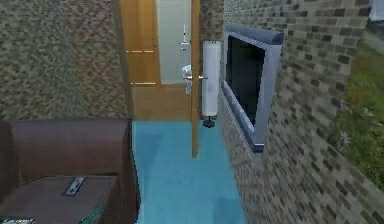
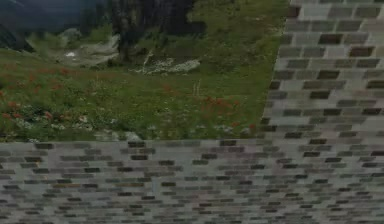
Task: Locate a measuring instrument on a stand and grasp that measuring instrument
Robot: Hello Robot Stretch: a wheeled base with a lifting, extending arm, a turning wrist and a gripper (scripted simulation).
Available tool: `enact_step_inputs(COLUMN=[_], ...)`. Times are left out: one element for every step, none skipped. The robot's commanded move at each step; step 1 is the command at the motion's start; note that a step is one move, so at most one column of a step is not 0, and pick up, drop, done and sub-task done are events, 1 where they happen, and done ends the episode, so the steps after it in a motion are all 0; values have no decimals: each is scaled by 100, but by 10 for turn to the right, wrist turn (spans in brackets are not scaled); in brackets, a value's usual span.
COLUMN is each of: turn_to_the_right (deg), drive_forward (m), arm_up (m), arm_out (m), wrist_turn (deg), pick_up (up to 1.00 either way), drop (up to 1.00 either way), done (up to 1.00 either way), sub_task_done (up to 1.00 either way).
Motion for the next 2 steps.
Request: enact_step_inputs(turn_to_the_right=[-30,0], drive_forward=[0,100], arm_up=[0,0], arm_out=[0,0], wrist_turn=[0,0], pick_up=[0,0], drop=[0,0], done=[0,0], sub_task_done=[0,0])
